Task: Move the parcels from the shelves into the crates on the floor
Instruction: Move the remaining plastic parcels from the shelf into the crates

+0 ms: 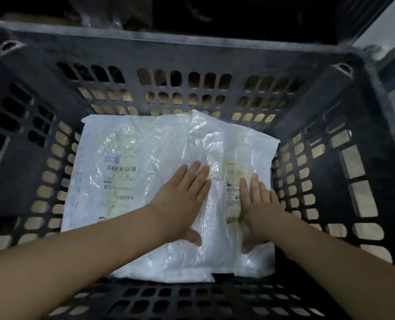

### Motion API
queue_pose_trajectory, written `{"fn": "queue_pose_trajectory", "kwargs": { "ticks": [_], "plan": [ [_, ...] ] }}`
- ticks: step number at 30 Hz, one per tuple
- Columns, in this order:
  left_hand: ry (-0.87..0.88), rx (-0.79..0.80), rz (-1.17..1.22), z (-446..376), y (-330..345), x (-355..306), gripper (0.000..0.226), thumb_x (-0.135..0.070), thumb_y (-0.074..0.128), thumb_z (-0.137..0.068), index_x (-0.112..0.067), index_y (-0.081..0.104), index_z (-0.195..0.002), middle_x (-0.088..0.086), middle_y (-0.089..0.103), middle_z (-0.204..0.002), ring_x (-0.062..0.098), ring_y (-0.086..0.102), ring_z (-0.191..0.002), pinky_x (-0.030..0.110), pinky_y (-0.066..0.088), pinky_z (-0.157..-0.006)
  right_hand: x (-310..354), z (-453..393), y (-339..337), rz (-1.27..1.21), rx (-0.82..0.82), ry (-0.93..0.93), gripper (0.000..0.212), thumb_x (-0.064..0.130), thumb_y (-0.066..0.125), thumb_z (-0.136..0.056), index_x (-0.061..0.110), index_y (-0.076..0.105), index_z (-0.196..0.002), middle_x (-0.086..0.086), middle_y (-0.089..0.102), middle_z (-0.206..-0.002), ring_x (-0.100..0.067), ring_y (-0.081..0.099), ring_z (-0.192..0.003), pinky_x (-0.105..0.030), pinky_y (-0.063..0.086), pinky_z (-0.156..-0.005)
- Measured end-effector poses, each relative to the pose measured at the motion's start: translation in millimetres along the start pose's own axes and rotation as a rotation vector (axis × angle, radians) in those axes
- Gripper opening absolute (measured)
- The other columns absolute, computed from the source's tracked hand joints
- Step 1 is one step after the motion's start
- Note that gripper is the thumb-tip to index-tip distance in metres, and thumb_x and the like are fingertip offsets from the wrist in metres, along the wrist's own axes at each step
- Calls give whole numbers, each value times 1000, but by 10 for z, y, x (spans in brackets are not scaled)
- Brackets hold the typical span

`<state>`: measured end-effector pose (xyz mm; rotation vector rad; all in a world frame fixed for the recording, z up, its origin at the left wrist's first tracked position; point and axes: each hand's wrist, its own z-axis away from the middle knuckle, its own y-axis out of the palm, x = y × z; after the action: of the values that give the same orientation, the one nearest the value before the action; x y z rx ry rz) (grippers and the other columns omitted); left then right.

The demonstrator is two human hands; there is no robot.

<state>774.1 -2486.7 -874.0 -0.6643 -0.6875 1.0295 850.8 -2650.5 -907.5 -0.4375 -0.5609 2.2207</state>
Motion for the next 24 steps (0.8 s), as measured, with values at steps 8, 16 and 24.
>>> {"fn": "queue_pose_trajectory", "kwargs": {
  "ticks": [8, 16, 24],
  "plan": [
    [-131, -54, -18, -70, -303, 312, 135, -87, 41, -64, 5, -19, -143, 24, -22, -152, 37, -20, -141, 50, -7, -116, -144, -64, -480, -93, -291, -195, 145, 64, 77, -59, 13, -29, -144, -16, -35, -150, -31, -21, -143, -47, 3, -118],
    [-156, -26, -20, -164, -124, 440, 140, -91, 41, -58, 2, -19, -144, 18, -22, -154, 32, -22, -142, 57, -5, -113, -102, -231, -537, -83, -282, -217, 151, 65, 79, -55, 11, -32, -142, -12, -36, -150, -27, -18, -144, -41, 1, -119],
    [-176, -29, -87, -21, -121, 370, 128, -89, 28, -67, 2, -19, -144, 21, -20, -154, 34, -18, -143, 58, -7, -113, -163, 1, -150, -50, -313, -153, 118, 68, 53, -78, 6, -22, -146, -24, -21, -153, -35, -6, -145, -46, 14, -117]
  ]
}}
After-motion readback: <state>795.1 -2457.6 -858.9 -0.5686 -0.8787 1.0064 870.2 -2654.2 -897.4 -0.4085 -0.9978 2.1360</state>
